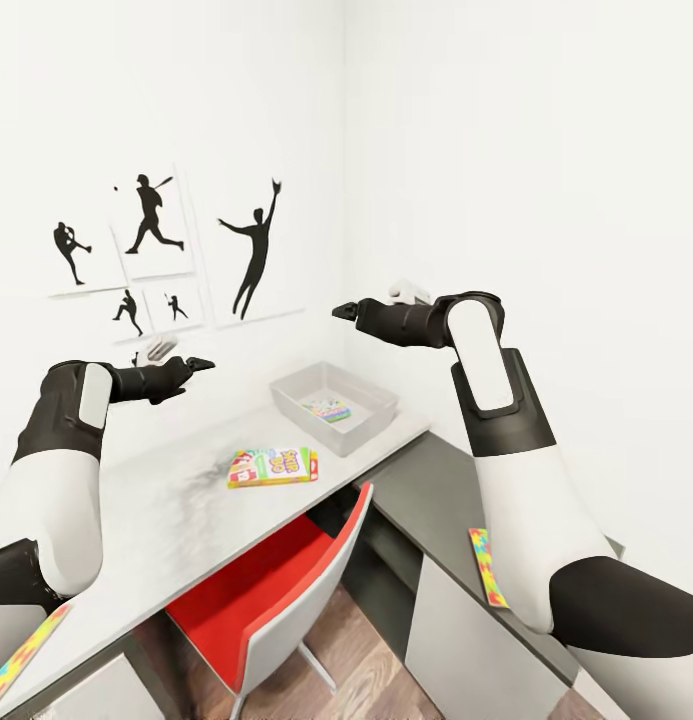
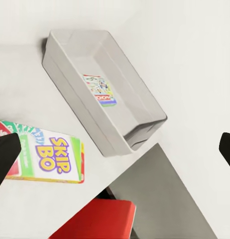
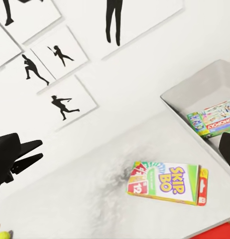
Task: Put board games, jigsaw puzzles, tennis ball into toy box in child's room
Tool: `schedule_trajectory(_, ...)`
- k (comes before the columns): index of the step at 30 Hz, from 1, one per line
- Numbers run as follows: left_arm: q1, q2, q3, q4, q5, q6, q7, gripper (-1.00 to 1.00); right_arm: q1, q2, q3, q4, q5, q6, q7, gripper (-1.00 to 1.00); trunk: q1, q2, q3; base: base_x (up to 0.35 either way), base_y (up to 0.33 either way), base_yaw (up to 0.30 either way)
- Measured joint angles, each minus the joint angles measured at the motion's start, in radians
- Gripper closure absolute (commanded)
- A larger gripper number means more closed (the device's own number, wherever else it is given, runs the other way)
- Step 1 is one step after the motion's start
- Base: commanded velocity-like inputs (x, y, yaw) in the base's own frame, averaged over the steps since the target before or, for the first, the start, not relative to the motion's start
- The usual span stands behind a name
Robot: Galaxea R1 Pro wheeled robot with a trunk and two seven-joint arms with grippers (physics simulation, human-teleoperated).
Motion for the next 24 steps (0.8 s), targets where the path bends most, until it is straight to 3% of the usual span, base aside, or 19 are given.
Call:
schedule_trajectory(15, 0.0, 0.0, -0.001, 0.0, 0.0, 0.0, 0.0, -1.0, 0.001, 0.0, 0.0, 0.0, 0.0, 0.0, 0.0, -1.0, 0.0, 0.0, 0.025, -0.024, 0.0, 0.0)
schedule_trajectory(24, 0.0, 0.0, -0.002, 0.0, 0.0, -0.001, 0.0, -1.0, 0.001, 0.0, 0.0, 0.0, 0.0, 0.0, 0.0, -1.0, 0.001, -0.001, 0.038, -0.209, 0.0, 0.0)
